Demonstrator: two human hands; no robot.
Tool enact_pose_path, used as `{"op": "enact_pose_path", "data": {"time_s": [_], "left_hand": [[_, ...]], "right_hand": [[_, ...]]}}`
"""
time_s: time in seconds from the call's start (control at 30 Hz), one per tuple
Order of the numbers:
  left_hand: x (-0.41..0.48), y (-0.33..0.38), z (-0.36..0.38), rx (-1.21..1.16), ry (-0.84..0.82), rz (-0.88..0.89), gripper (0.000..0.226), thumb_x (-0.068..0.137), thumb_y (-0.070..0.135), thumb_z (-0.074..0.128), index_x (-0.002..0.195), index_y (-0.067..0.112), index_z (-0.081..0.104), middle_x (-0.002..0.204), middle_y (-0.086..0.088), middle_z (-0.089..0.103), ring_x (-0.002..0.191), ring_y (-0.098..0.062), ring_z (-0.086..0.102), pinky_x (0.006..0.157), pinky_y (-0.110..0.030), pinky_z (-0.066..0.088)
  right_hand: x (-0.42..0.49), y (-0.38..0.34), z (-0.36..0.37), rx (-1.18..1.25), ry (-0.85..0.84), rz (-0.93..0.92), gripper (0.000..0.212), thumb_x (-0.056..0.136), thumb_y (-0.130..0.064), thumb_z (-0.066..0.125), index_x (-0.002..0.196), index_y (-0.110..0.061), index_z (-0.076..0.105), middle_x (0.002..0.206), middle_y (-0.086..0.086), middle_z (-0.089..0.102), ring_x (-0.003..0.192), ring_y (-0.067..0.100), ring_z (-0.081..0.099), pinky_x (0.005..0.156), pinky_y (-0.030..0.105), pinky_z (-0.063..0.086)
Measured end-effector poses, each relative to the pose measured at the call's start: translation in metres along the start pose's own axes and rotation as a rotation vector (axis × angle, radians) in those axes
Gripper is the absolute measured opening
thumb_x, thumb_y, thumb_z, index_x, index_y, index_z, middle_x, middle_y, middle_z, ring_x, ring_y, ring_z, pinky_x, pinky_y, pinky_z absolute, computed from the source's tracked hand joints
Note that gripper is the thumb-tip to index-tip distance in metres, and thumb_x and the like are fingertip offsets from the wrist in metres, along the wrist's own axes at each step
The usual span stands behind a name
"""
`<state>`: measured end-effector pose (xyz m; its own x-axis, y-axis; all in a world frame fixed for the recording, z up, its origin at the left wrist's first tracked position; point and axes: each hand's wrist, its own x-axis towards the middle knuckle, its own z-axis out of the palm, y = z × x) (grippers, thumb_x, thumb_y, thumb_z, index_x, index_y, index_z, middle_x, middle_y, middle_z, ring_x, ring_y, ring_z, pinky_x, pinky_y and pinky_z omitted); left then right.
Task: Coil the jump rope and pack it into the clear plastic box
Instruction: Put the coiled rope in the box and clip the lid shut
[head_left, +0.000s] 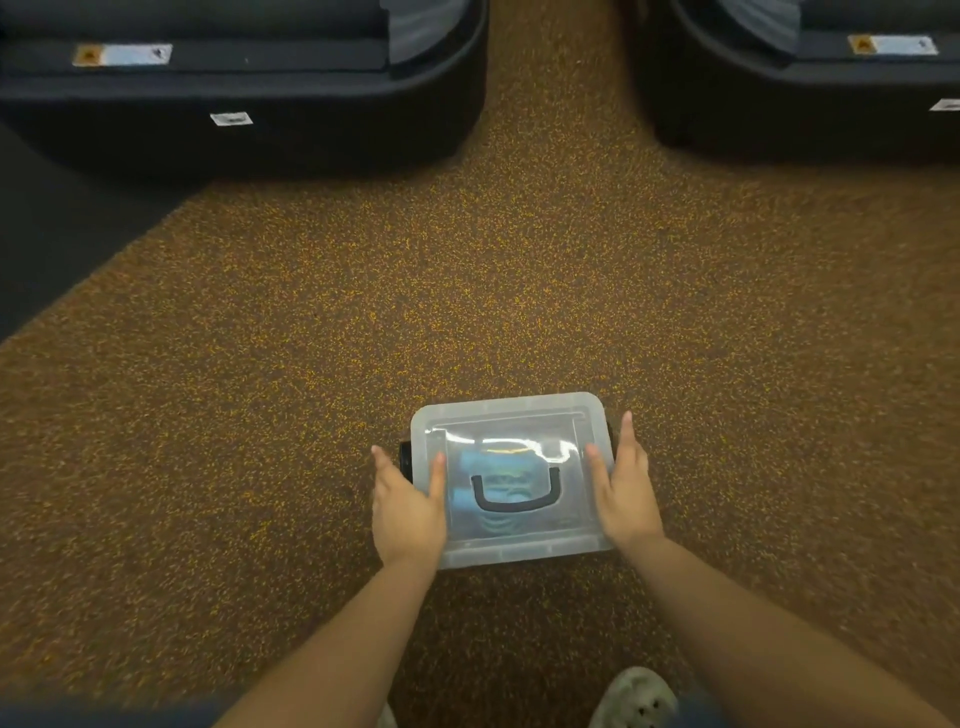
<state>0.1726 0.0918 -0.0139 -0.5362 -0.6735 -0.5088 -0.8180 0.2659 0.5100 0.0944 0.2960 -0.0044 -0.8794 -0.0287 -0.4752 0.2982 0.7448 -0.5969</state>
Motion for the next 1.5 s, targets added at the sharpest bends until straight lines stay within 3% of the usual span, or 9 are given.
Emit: {"op": "enact_pose_path", "data": {"time_s": [0.1, 0.23, 0.47, 0.63, 0.8, 1.07, 1.2, 1.33, 1.5], "left_hand": [[-0.001, 0.003, 0.000, 0.102, 0.044, 0.025, 0.081, 0.084, 0.070, 0.028, 0.149, 0.028, 0.007, 0.129, -0.016, 0.058, 0.101, -0.038, 0.064, 0.083, -0.046, 0.052], [-0.001, 0.005, 0.001, 0.129, 0.094, 0.037, 0.076, 0.086, 0.067, 0.031, 0.147, 0.023, 0.018, 0.141, -0.012, 0.048, 0.107, -0.039, 0.061, 0.084, -0.046, 0.048], [-0.002, 0.003, 0.001, -0.016, 0.129, -0.092, 0.079, 0.083, 0.065, 0.046, 0.144, 0.019, 0.026, 0.133, -0.010, 0.056, 0.110, -0.036, 0.061, 0.087, -0.043, 0.046], [-0.001, 0.004, -0.002, -0.224, 0.097, -0.292, 0.074, 0.077, 0.066, 0.057, 0.131, 0.018, 0.046, 0.116, -0.008, 0.063, 0.108, -0.033, 0.059, 0.089, -0.040, 0.045], [0.005, -0.007, -0.001, -0.450, -0.011, -0.309, 0.054, 0.071, 0.067, 0.063, 0.099, 0.021, 0.068, 0.098, -0.004, 0.068, 0.093, -0.026, 0.062, 0.090, -0.040, 0.050], [0.015, -0.001, -0.017, -0.567, -0.183, -0.226, 0.028, 0.082, 0.034, 0.070, 0.094, 0.009, 0.070, 0.083, -0.007, 0.072, 0.078, -0.024, 0.069, 0.068, -0.033, 0.055], [0.011, 0.005, -0.012, -0.487, -0.127, -0.226, 0.026, 0.086, 0.038, 0.063, 0.086, 0.012, 0.067, 0.089, -0.011, 0.071, 0.086, -0.030, 0.067, 0.084, -0.044, 0.053], [0.002, 0.013, -0.009, -0.413, -0.060, -0.198, 0.030, 0.090, 0.040, 0.057, 0.094, 0.011, 0.061, 0.091, -0.009, 0.062, 0.096, -0.033, 0.061, 0.082, -0.037, 0.045], [-0.002, 0.015, -0.006, -0.314, -0.001, -0.160, 0.043, 0.093, 0.043, 0.050, 0.110, 0.005, 0.058, 0.104, -0.016, 0.064, 0.103, -0.035, 0.059, 0.085, -0.037, 0.043]], "right_hand": [[0.001, 0.001, 0.005, 0.074, 0.022, 0.059, 0.073, 0.092, -0.057, 0.036, 0.151, -0.035, 0.000, 0.153, 0.009, 0.028, 0.134, 0.032, 0.038, 0.104, 0.050, 0.036], [0.004, 0.003, 0.005, 0.188, 0.007, 0.193, 0.079, 0.084, -0.066, 0.040, 0.148, -0.044, 0.001, 0.131, 0.014, 0.057, 0.115, 0.034, 0.057, 0.097, 0.047, 0.046], [0.004, 0.002, 0.004, 0.424, 0.112, 0.443, 0.083, 0.076, -0.060, 0.064, 0.142, -0.016, 0.041, 0.136, 0.016, 0.053, 0.120, 0.034, 0.054, 0.101, 0.046, 0.043], [0.014, 0.029, 0.012, 0.600, 0.061, 0.534, 0.115, 0.034, -0.080, 0.076, 0.123, -0.009, 0.060, 0.110, 0.009, 0.070, 0.094, 0.028, 0.068, 0.089, 0.047, 0.054], [0.011, 0.016, -0.001, 0.746, -0.049, 0.504, 0.063, 0.069, -0.039, 0.081, 0.118, -0.007, 0.057, 0.095, 0.009, 0.071, 0.079, 0.025, 0.070, 0.058, 0.030, 0.057], [0.010, 0.015, -0.002, 0.789, -0.144, 0.424, 0.041, 0.077, -0.034, 0.075, 0.111, -0.013, 0.065, 0.098, 0.012, 0.075, 0.087, 0.031, 0.072, 0.073, 0.043, 0.059], [0.006, 0.010, -0.001, 0.730, -0.110, 0.372, 0.029, 0.086, -0.034, 0.066, 0.108, -0.016, 0.064, 0.100, 0.009, 0.071, 0.089, 0.028, 0.068, 0.077, 0.042, 0.057], [0.004, 0.009, 0.003, 0.610, -0.057, 0.348, 0.035, 0.083, -0.045, 0.065, 0.107, -0.021, 0.060, 0.105, 0.008, 0.067, 0.094, 0.028, 0.065, 0.090, 0.050, 0.052], [0.001, 0.005, 0.008, 0.467, 0.018, 0.257, 0.026, 0.090, -0.043, 0.056, 0.104, -0.021, 0.054, 0.095, 0.003, 0.061, 0.086, 0.021, 0.058, 0.076, 0.034, 0.045]]}}
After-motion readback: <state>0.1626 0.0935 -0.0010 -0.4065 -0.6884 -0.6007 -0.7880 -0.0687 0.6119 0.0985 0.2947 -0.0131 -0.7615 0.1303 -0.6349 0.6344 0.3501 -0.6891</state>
